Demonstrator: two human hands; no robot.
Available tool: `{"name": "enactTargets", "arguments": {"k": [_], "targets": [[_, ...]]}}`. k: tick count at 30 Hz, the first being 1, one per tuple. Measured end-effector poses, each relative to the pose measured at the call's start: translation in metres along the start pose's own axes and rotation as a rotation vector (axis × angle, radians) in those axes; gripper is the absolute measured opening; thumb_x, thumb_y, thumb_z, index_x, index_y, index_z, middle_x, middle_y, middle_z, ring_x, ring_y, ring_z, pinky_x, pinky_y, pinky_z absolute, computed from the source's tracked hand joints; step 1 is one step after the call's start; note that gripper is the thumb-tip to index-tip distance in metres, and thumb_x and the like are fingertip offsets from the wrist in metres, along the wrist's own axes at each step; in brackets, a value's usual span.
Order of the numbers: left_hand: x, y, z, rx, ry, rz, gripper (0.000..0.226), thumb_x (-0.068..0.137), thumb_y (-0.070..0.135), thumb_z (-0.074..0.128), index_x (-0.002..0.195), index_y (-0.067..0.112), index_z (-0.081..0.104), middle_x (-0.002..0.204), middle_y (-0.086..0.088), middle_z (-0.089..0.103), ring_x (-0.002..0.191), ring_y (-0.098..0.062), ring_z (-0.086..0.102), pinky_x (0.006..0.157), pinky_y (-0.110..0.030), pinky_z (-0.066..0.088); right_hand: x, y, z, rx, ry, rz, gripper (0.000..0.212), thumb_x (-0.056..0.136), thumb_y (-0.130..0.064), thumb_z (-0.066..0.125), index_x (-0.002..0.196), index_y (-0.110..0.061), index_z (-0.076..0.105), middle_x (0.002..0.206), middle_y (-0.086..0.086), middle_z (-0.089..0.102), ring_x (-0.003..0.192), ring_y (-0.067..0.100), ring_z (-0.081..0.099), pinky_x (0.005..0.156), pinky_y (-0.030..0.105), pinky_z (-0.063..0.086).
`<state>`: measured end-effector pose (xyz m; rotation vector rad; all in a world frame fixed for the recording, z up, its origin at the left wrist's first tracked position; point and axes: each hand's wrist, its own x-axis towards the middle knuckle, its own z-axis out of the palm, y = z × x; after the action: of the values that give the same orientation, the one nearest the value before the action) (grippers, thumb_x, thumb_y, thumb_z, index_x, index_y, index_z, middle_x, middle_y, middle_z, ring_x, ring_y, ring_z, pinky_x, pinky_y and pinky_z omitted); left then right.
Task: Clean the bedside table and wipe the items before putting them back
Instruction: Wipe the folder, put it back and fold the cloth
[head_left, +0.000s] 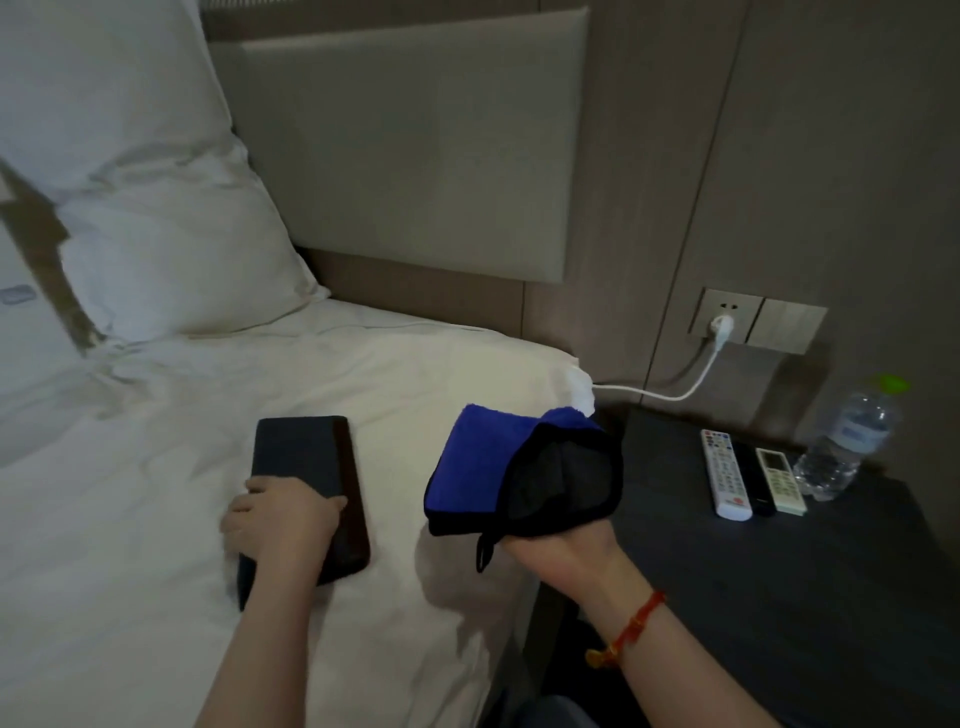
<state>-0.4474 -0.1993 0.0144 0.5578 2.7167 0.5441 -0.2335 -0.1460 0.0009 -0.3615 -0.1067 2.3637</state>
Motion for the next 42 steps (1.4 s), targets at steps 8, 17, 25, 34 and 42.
{"name": "enactTargets", "arguments": {"k": [8, 17, 25, 34, 42], "targets": [[0.021, -0.010, 0.010, 0.061, -0.063, -0.154, 0.111, 0.067, 0.039, 0.080, 0.142, -0.009, 0.014, 0.145, -0.026, 0.028, 0.133, -0.038, 0.026, 0.111, -0.040, 0.023, 0.004, 0.010, 0.002, -0.017, 0.062, 0.020, 0.041, 0.086, -0.032, 0.050, 0.071, -0.003, 0.075, 0.078, 0.015, 0.072, 0.068, 0.031, 0.069, 0.057, 0.040, 0.058], [0.014, -0.012, 0.017, -0.011, 0.079, -0.098, 0.091, 0.059, 0.035, 0.086, 0.123, -0.007, 0.038, 0.133, -0.027, 0.034, 0.122, -0.037, 0.033, 0.102, -0.040, 0.031, 0.004, 0.020, 0.006, 0.009, 0.120, 0.061, 0.037, 0.091, -0.036, 0.047, 0.088, -0.005, 0.069, 0.084, 0.018, 0.070, 0.083, 0.032, 0.059, 0.057, 0.046, 0.058], [0.023, -0.009, 0.012, -0.250, 0.036, -0.079, 0.068, 0.078, 0.025, 0.073, 0.124, -0.004, 0.034, 0.129, -0.026, 0.049, 0.118, -0.041, 0.047, 0.104, -0.046, 0.025, 0.011, 0.027, 0.006, -0.029, 0.103, 0.068, 0.035, 0.084, -0.031, 0.053, 0.079, -0.003, 0.074, 0.082, 0.017, 0.071, 0.083, 0.031, 0.060, 0.058, 0.045, 0.058], [0.021, -0.015, 0.005, -0.736, -0.056, 0.000, 0.043, 0.068, 0.017, 0.078, 0.096, -0.010, 0.058, 0.099, -0.025, 0.063, 0.090, -0.040, 0.061, 0.077, -0.044, 0.054, 0.025, 0.033, 0.009, -0.209, 0.093, -0.238, 0.035, 0.087, -0.023, 0.048, 0.066, -0.015, 0.076, 0.069, 0.004, 0.072, 0.062, 0.019, 0.068, 0.056, 0.027, 0.057], [-0.035, 0.008, 0.011, -1.163, -0.443, 0.009, 0.011, 0.068, 0.000, 0.074, 0.068, -0.003, 0.063, 0.065, -0.017, 0.065, 0.056, -0.028, 0.062, 0.054, -0.032, 0.054, 0.016, 0.027, 0.023, -0.983, 0.098, -0.508, 0.031, 0.097, -0.015, 0.037, 0.075, -0.013, 0.059, 0.053, -0.007, 0.065, 0.055, 0.008, 0.062, 0.049, 0.015, 0.048]]}}
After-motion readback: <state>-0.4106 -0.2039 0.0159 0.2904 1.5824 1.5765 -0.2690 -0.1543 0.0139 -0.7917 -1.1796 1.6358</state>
